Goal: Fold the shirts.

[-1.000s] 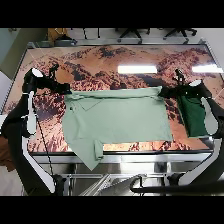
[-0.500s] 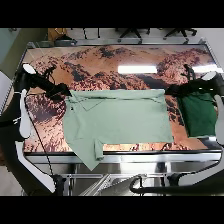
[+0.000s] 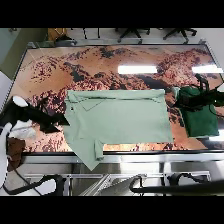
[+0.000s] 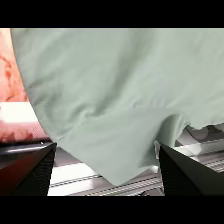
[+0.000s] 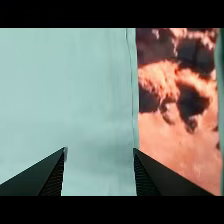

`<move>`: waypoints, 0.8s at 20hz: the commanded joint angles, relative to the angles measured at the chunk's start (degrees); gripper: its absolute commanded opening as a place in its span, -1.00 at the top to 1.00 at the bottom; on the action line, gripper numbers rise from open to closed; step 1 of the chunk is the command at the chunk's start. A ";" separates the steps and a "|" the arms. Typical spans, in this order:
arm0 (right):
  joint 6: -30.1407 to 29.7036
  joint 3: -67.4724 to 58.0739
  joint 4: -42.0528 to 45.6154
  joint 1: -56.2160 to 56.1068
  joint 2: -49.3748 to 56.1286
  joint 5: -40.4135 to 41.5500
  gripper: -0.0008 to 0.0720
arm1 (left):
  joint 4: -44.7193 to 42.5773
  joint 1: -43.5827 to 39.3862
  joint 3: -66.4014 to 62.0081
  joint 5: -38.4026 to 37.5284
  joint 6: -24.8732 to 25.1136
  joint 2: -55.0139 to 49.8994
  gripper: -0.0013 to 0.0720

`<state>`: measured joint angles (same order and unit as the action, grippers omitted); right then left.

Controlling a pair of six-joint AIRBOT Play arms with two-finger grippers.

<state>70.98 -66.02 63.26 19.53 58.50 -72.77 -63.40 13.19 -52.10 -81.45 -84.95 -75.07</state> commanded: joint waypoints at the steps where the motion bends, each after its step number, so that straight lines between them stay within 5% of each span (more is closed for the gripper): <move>1: 0.55 6.49 0.39 0.31 -3.26 1.11 -0.35 | 0.59 -0.98 18.62 10.08 -0.11 9.90 -0.93; 9: 1.09 11.58 0.63 0.39 -3.08 1.20 -0.35 | 5.09 -9.68 26.23 24.13 -0.15 13.20 -0.93; 12: 1.09 12.13 1.09 0.39 -2.75 1.40 -0.35 | 5.11 -10.05 26.23 20.57 -0.11 13.40 -0.11; 14: 1.64 12.17 2.21 0.39 -2.51 1.40 -0.35 | 5.14 -10.08 26.25 17.84 0.15 15.17 0.07; 15: 2.21 12.22 2.45 0.39 -2.10 1.38 -0.35 | 5.11 -10.05 26.23 16.98 0.68 16.72 0.68; 16: 2.82 12.57 2.62 0.39 -1.73 1.38 -0.35 | 5.09 -10.05 26.23 16.50 1.42 18.45 0.91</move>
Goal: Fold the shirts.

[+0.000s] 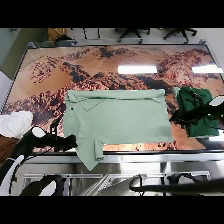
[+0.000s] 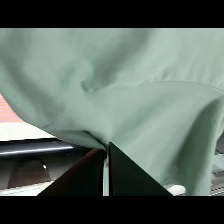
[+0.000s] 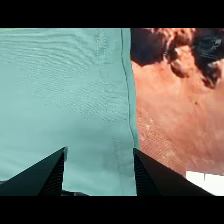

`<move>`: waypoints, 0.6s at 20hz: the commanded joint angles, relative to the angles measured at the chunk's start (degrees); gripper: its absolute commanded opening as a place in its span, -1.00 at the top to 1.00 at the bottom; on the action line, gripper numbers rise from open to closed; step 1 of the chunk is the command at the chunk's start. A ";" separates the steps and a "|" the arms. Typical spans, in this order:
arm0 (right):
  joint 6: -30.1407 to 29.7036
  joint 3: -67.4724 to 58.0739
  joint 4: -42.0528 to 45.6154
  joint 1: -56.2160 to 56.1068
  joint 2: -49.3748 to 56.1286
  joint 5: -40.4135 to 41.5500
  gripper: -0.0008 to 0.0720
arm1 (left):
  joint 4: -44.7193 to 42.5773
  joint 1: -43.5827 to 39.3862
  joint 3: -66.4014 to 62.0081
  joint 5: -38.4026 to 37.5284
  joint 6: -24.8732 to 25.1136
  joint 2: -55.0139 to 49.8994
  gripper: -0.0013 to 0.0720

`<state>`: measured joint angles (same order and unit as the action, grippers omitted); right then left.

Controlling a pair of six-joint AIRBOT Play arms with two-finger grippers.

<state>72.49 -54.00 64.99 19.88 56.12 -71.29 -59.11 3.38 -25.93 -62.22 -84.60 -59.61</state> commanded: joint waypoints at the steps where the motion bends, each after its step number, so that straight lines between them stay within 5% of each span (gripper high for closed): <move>1: 1.36 1.11 0.98 0.04 0.96 -0.13 -0.35 | 0.70 -0.24 0.07 -2.99 1.22 5.11 0.91; 6: 5.16 6.47 7.04 0.04 1.66 -0.68 -0.35 | 0.63 -0.24 -2.84 -5.64 1.20 11.93 0.91; 12: 2.10 13.86 1.60 -0.09 1.68 0.85 -0.34 | 0.68 -0.24 -4.70 -6.01 1.20 12.20 0.91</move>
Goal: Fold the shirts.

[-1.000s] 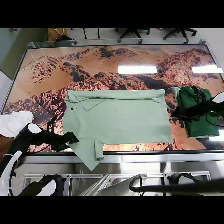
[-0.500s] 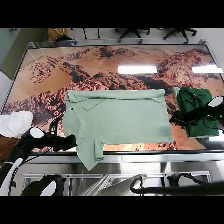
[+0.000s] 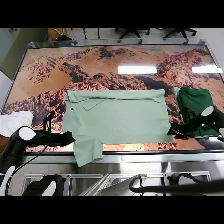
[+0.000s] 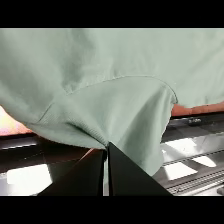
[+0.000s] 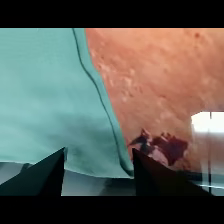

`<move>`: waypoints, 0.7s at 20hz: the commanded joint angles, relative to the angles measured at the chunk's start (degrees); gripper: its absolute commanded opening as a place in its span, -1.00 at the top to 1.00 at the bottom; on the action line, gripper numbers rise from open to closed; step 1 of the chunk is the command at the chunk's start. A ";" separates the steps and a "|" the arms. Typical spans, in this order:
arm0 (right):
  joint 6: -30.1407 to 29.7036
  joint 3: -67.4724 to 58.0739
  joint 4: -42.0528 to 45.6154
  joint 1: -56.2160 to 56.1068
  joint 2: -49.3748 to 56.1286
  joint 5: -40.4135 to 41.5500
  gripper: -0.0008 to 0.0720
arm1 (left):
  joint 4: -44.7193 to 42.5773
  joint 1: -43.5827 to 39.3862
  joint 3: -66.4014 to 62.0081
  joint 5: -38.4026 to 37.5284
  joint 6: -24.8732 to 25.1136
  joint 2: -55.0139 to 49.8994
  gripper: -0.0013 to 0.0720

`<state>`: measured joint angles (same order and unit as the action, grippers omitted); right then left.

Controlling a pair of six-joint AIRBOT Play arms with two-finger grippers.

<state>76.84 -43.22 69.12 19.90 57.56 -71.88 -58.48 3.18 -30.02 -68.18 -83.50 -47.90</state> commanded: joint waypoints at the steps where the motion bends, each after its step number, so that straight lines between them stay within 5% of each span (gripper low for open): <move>1: -4.85 3.13 -6.25 -0.11 0.22 1.92 -0.27 | 0.00 -0.04 -0.90 -0.07 0.13 0.48 0.91; 3: -10.38 3.08 -13.16 -0.11 0.17 1.95 0.74 | -0.04 -0.04 -2.82 -0.59 0.13 0.48 0.91; 5: -10.88 2.86 -14.95 -0.09 0.04 1.25 0.92 | -0.59 -0.04 -5.92 -3.37 0.09 0.48 0.91; 7: -8.52 2.89 -12.79 -0.09 -0.92 -0.20 0.92 | -4.87 -0.04 -9.03 -8.37 -0.66 0.48 0.91; 10: 3.34 2.91 -0.72 -0.09 -4.17 -3.80 0.93 | -11.30 -0.04 -10.58 -16.26 -2.69 0.52 0.91; 14: 10.64 2.91 9.25 0.02 -11.47 -7.48 0.93 | -12.04 -0.04 -8.15 -17.42 -3.13 1.73 0.92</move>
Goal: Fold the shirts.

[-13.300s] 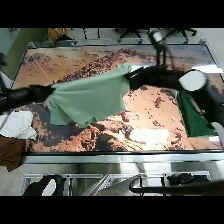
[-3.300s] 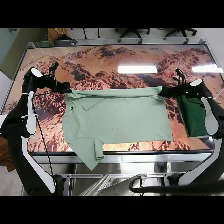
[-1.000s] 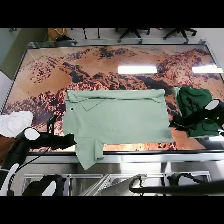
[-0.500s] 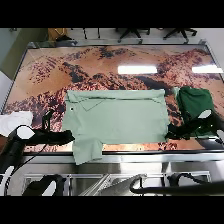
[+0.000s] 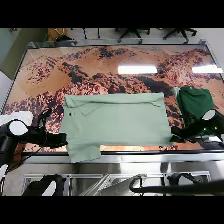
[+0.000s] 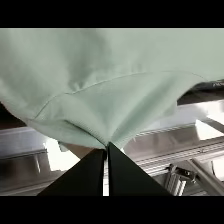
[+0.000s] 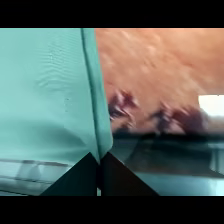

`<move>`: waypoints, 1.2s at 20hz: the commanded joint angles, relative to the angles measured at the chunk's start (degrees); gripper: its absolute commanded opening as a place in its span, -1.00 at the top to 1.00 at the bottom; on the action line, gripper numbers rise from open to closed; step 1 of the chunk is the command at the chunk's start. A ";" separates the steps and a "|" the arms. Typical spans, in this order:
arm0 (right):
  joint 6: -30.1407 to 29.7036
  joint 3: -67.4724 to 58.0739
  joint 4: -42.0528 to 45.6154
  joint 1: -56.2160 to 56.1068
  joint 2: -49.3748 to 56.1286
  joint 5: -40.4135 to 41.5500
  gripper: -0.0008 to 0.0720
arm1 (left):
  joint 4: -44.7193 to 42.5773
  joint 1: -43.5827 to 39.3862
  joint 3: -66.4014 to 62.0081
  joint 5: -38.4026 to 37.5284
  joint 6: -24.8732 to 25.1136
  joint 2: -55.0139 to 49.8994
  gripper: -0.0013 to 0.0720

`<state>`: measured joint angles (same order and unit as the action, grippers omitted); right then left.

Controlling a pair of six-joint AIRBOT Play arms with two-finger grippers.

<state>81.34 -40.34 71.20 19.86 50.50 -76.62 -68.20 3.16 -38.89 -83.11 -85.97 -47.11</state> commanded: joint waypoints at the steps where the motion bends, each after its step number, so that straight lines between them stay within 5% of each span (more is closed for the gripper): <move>1: 6.12 0.02 6.60 0.04 -6.12 -2.34 0.93 | -2.34 -0.02 0.55 -0.31 -0.66 2.34 0.92; 5: -2.03 -2.08 -6.19 0.02 -7.56 5.92 0.93 | -1.22 -0.02 -7.13 10.45 -0.42 2.43 0.92; 12: -22.69 -15.17 -32.63 -0.07 6.34 20.04 0.92 | -0.79 -1.09 -26.99 16.06 1.09 -21.68 0.92; 17: -33.09 -18.34 -44.50 -0.09 19.02 24.28 0.92 | -0.66 -1.09 -38.10 20.85 3.67 -38.97 0.91; 21: -36.61 -18.34 -44.89 -0.70 24.24 24.30 0.90 | -0.63 -1.09 -45.07 21.31 3.63 -49.92 0.90; 22: -37.86 -18.38 -44.87 -0.76 24.15 24.33 0.76 | -0.68 -1.09 -46.58 20.41 3.63 -51.58 0.70; 23: -39.36 -19.12 -44.46 -0.50 24.00 24.15 0.28 | -0.68 -1.01 -48.17 19.04 3.54 -52.94 -0.57; 24: -39.36 -20.35 -42.56 -0.02 23.63 23.65 0.14 | -0.68 -0.70 -49.81 17.73 3.21 -53.86 -0.87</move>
<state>45.65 -59.11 28.01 19.42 73.08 -52.60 -68.93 2.17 -84.03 -63.18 -82.50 -95.98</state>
